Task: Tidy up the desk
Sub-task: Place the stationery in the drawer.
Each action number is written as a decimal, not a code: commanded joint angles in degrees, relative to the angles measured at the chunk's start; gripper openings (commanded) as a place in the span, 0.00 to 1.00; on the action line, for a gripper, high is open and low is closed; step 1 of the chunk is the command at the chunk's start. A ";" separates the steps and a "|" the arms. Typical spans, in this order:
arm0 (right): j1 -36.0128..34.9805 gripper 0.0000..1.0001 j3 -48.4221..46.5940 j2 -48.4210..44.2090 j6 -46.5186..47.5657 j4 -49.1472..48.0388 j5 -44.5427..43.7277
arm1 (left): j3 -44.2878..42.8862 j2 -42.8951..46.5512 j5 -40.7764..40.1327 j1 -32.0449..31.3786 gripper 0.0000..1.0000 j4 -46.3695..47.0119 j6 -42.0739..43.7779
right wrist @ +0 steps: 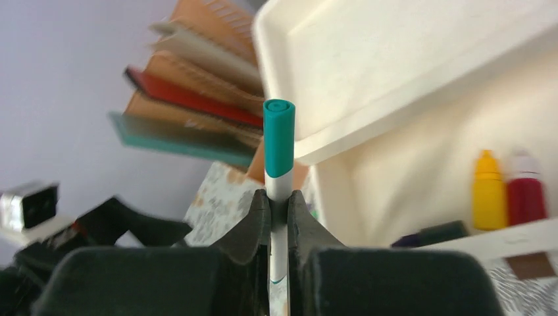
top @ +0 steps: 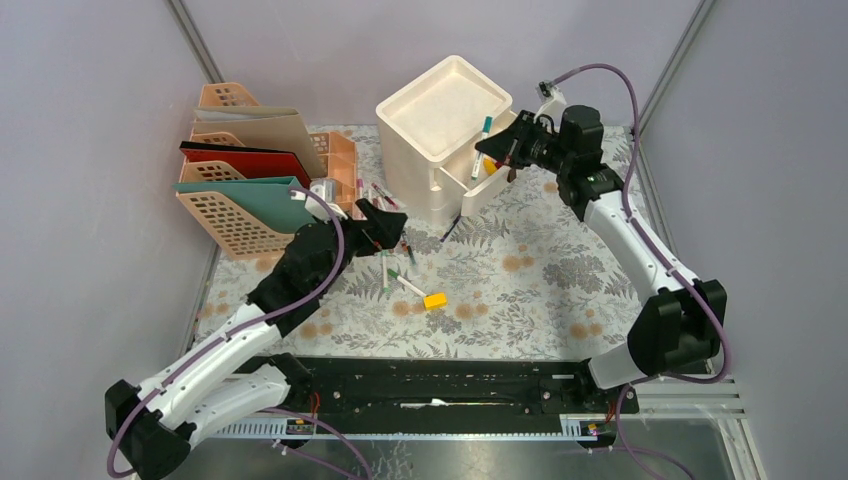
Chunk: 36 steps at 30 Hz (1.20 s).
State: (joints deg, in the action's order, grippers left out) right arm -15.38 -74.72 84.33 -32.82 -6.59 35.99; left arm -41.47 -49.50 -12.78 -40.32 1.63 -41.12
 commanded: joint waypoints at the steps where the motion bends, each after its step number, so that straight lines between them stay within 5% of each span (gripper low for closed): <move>1: 0.04 0.00 -5.17 2.12 0.01 8.17 -19.89 | 1.60 3.06 -5.38 1.19 0.99 -8.98 -0.58; 5: 0.04 0.01 -9.17 5.48 -2.82 12.40 -25.72 | 3.12 5.16 -6.41 1.47 0.99 -10.74 -1.80; 12: 0.01 0.48 -13.69 9.95 -5.31 17.27 -23.03 | 4.16 6.97 -7.31 1.64 0.99 -13.98 -2.82; 17: 0.05 0.80 -14.25 8.70 1.22 16.11 -19.24 | 4.10 6.67 -6.74 1.73 0.99 -18.01 -3.27; 21: 1.06 0.98 -14.69 7.14 12.19 15.19 -4.82 | 4.20 6.31 -5.79 1.74 0.99 -21.54 -4.49; 27: 2.57 0.99 -10.28 3.95 23.12 14.76 27.50 | 5.07 4.04 -5.17 1.82 0.98 -24.16 -5.66; 36: 5.29 0.99 -3.51 -2.07 31.80 18.95 34.19 | 2.59 -7.12 -5.87 1.89 0.87 -25.11 -6.50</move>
State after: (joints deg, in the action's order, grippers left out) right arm -11.88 -78.76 84.97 -7.70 10.39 63.79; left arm -36.88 -52.45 -18.26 -38.72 -23.66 -46.85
